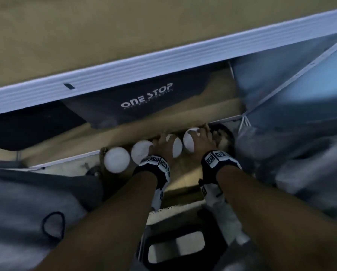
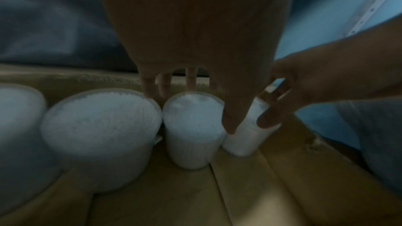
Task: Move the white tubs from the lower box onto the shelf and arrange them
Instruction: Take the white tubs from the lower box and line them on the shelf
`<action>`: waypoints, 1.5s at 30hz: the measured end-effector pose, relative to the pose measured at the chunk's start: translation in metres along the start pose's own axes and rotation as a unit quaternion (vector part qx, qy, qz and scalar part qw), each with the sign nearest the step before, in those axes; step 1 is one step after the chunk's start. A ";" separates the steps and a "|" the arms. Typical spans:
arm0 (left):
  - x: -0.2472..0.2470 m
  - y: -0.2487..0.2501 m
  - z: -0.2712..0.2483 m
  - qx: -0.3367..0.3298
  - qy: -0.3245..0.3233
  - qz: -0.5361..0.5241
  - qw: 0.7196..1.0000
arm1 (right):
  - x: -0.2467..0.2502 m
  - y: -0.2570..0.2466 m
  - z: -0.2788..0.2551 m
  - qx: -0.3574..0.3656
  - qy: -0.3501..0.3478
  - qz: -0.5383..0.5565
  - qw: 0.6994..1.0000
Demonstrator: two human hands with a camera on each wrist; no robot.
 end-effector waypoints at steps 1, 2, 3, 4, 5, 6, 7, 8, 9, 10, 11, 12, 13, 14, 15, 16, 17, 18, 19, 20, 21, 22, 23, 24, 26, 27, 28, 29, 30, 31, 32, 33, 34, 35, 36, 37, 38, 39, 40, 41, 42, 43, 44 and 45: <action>0.003 0.004 0.003 -0.001 0.033 0.016 0.999 | -0.001 -0.001 0.004 0.001 0.007 -0.003 1.000; 0.006 0.007 0.004 0.000 0.059 0.031 0.998 | -0.001 -0.002 0.007 0.002 0.016 -0.007 1.000; 0.008 0.010 0.006 0.004 0.073 0.040 0.996 | -0.002 -0.003 0.010 0.004 0.023 -0.012 1.000; 0.010 0.011 0.007 0.006 0.082 0.040 0.996 | -0.002 -0.003 0.012 0.005 0.025 -0.017 1.000; 0.008 0.012 0.010 0.001 0.081 0.041 0.996 | -0.003 -0.003 0.014 0.006 0.026 -0.021 0.999; 0.006 0.014 0.013 -0.008 0.073 0.049 0.996 | -0.004 -0.003 0.016 0.007 0.029 -0.025 0.999; 0.003 0.014 0.014 -0.013 0.068 0.062 0.996 | -0.004 -0.003 0.016 0.009 0.035 -0.030 0.999; 0.003 0.013 0.013 -0.011 0.068 0.075 0.995 | -0.004 -0.005 0.017 0.011 0.043 -0.038 0.998; 0.003 0.010 0.013 -0.006 0.069 0.081 0.994 | -0.003 -0.006 0.017 0.014 0.049 -0.048 0.998; 0.003 0.009 0.014 -0.004 0.070 0.079 0.994 | -0.003 -0.007 0.018 0.013 0.053 -0.056 0.997; 0.002 0.008 0.014 -0.006 0.069 0.074 0.995 | -0.002 -0.008 0.019 0.011 0.055 -0.060 0.997; 0.003 0.008 0.014 -0.007 0.066 0.065 0.996 | -0.002 -0.009 0.020 0.008 0.054 -0.060 0.997; 0.002 0.008 0.015 -0.010 0.065 0.055 0.996 | -0.001 -0.009 0.020 0.007 0.054 -0.059 0.997; 0.005 0.007 0.014 -0.011 0.064 0.044 0.997 | 0.001 -0.010 0.021 0.008 0.058 -0.058 0.997; 0.006 0.007 0.014 -0.010 0.064 0.035 0.997 | 0.004 -0.011 0.020 0.010 0.066 -0.055 0.996; 0.007 0.006 0.014 -0.008 0.062 0.029 0.998 | 0.007 -0.013 0.018 0.009 0.072 -0.051 0.996; 0.008 0.006 0.013 -0.009 0.058 0.026 0.998 | 0.008 -0.013 0.016 0.006 0.077 -0.043 0.996; 0.008 0.007 0.010 -0.012 0.049 0.025 0.998 | 0.009 -0.013 0.014 0.002 0.080 -0.032 0.996; 0.008 0.006 0.007 -0.014 0.043 0.020 0.999 | 0.011 -0.013 0.012 0.001 0.082 -0.022 0.996; 0.010 0.005 0.003 -0.013 0.036 0.007 0.999 | 0.013 -0.013 0.008 -0.001 0.083 -0.014 0.996; 0.011 0.003 -0.002 -0.006 0.028 -0.007 1.000 | 0.016 -0.013 0.004 -0.002 0.085 -0.007 0.996; 0.016 0.001 -0.008 0.002 0.024 -0.019 1.000 | 0.019 -0.012 0.000 -0.004 0.082 -0.001 0.997; 0.020 0.001 -0.013 0.008 0.022 -0.030 0.999 | 0.022 -0.012 -0.004 -0.006 0.078 0.001 0.997; 0.023 0.001 -0.019 0.010 0.022 -0.036 0.999 | 0.025 -0.012 -0.009 -0.009 0.076 0.000 0.997; 0.032 0.002 -0.030 -0.001 0.033 -0.039 0.999 | 0.035 -0.015 -0.023 -0.011 0.082 -0.007 0.997; 0.040 0.004 -0.036 -0.010 0.044 -0.034 0.998 | 0.041 -0.018 -0.030 -0.008 0.089 -0.008 0.996; 0.048 0.006 -0.042 -0.017 0.052 -0.028 0.998 | 0.047 -0.022 -0.038 -0.003 0.099 -0.008 0.995; 0.056 0.007 -0.048 -0.023 0.055 -0.023 0.998 | 0.055 -0.027 -0.047 0.003 0.110 -0.008 0.994; 0.064 0.011 -0.055 -0.028 0.052 -0.019 0.998 | 0.062 -0.031 -0.055 0.009 0.116 -0.007 0.993; 0.073 0.014 -0.063 -0.033 0.054 -0.015 0.998 | 0.069 -0.035 -0.064 0.016 0.117 -0.004 0.993; 0.085 0.017 -0.072 -0.032 0.068 -0.011 0.997 | 0.076 -0.038 -0.072 0.022 0.116 0.001 0.993; 0.097 0.016 -0.080 -0.024 0.088 -0.003 0.996 | 0.082 -0.041 -0.080 0.028 0.116 0.007 0.993; 0.107 0.015 -0.089 -0.023 0.108 0.001 0.994 | 0.089 -0.044 -0.088 0.032 0.116 0.010 0.993; 0.112 0.014 -0.096 -0.031 0.114 0.002 0.993 | 0.094 -0.046 -0.096 0.036 0.120 0.013 0.992; 0.116 0.013 -0.104 -0.041 0.109 -0.005 0.993 | 0.099 -0.048 -0.105 0.042 0.126 0.015 0.991; 0.120 0.009 -0.111 -0.040 0.103 -0.014 0.994 | 0.104 -0.051 -0.113 0.050 0.135 0.018 0.989; 0.126 0.004 -0.119 -0.031 0.102 -0.019 0.994 | 0.108 -0.055 -0.121 0.059 0.141 0.022 0.988; 0.133 -0.002 -0.126 -0.021 0.109 -0.024 0.994 | 0.112 -0.059 -0.128 0.068 0.147 0.024 0.986; 0.141 -0.003 -0.133 -0.015 0.117 -0.028 0.993 | 0.117 -0.062 -0.136 0.075 0.152 0.027 0.985; 0.148 -0.004 -0.140 -0.016 0.122 -0.031 0.992 | 0.121 -0.066 -0.144 0.084 0.159 0.030 0.983; 0.155 -0.004 -0.148 -0.021 0.124 -0.032 0.991 | 0.126 -0.069 -0.152 0.092 0.164 0.033 0.982; 0.161 -0.004 -0.154 -0.024 0.122 -0.035 0.992 | 0.132 -0.072 -0.159 0.099 0.167 0.034 0.980; 0.165 -0.005 -0.157 -0.025 0.119 -0.034 0.992 | 0.134 -0.073 -0.163 0.100 0.168 0.038 0.980; 0.178 -0.007 -0.169 -0.029 0.133 -0.031 0.990 | 0.144 -0.078 -0.176 0.112 0.177 0.035 0.977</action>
Point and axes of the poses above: each hand's wrist, its own z-axis towards the middle knuckle, its own x-axis out of the back of the hand, y = z × x, the point moved 10 cm from there along z, towards the middle knuckle, and after that the axes turned 11 degrees about z, right-handed, at the moved point
